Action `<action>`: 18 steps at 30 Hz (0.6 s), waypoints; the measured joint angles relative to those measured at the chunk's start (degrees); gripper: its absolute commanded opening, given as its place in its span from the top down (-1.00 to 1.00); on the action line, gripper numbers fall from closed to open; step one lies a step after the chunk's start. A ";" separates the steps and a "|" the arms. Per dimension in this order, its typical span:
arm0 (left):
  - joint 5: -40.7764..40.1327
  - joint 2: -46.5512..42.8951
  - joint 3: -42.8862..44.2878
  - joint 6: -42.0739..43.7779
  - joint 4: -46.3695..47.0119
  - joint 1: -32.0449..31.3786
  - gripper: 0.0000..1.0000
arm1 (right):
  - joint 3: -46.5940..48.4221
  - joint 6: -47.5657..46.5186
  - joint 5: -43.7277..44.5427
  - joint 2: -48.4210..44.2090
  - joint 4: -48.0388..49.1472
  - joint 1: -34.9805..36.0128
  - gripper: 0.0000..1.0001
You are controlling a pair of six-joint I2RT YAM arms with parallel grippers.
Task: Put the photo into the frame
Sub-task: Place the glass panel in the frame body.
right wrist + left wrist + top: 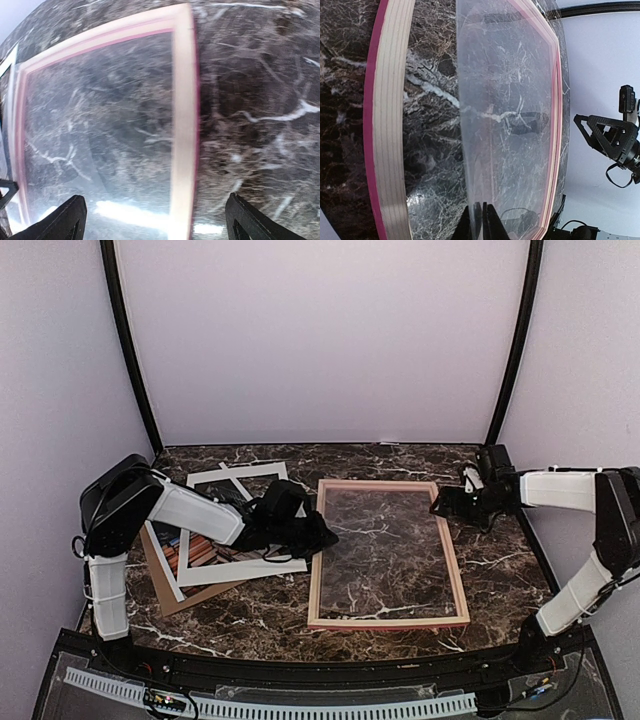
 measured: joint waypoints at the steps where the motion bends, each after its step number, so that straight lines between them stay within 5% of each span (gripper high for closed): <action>1: 0.04 0.04 0.00 -0.02 -0.02 -0.04 0.83 | 0.11 0.02 -0.59 0.00 0.11 0.68 -0.94; 18: 0.39 0.57 0.28 0.17 -0.31 -0.26 0.73 | 4.17 3.48 -11.15 6.40 6.10 15.23 -0.88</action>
